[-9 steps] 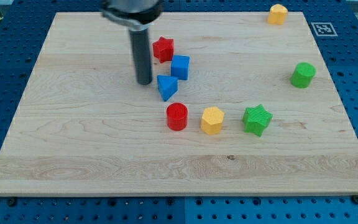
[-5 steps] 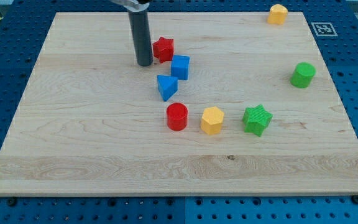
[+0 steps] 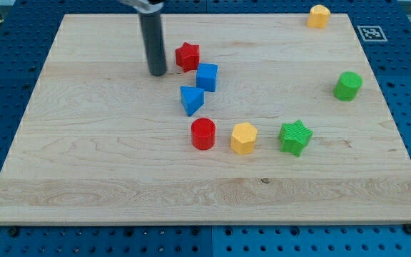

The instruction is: Slide the blue cube below to the red star

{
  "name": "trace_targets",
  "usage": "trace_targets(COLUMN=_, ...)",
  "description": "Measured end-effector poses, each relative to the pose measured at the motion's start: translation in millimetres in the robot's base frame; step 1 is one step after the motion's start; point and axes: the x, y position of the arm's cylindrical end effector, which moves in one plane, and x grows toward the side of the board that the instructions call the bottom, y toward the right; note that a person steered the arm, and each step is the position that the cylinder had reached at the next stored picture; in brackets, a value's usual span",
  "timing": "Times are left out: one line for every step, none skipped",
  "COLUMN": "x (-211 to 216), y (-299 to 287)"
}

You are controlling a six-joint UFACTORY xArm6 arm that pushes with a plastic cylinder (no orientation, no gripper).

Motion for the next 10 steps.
trace_targets(x=-54.2, y=-29.9)
trace_targets(x=-106.7, y=10.6)
trace_targets(x=-105.6, y=92.9)
trace_targets(x=-80.4, y=159.7)
trace_targets(x=-21.6, y=193.2)
trace_targets(x=29.4, y=197.2)
trace_targets(x=29.4, y=196.2)
trace_targets(x=29.5, y=175.2)
trace_targets(x=29.4, y=150.3)
trace_targets(x=29.4, y=139.8)
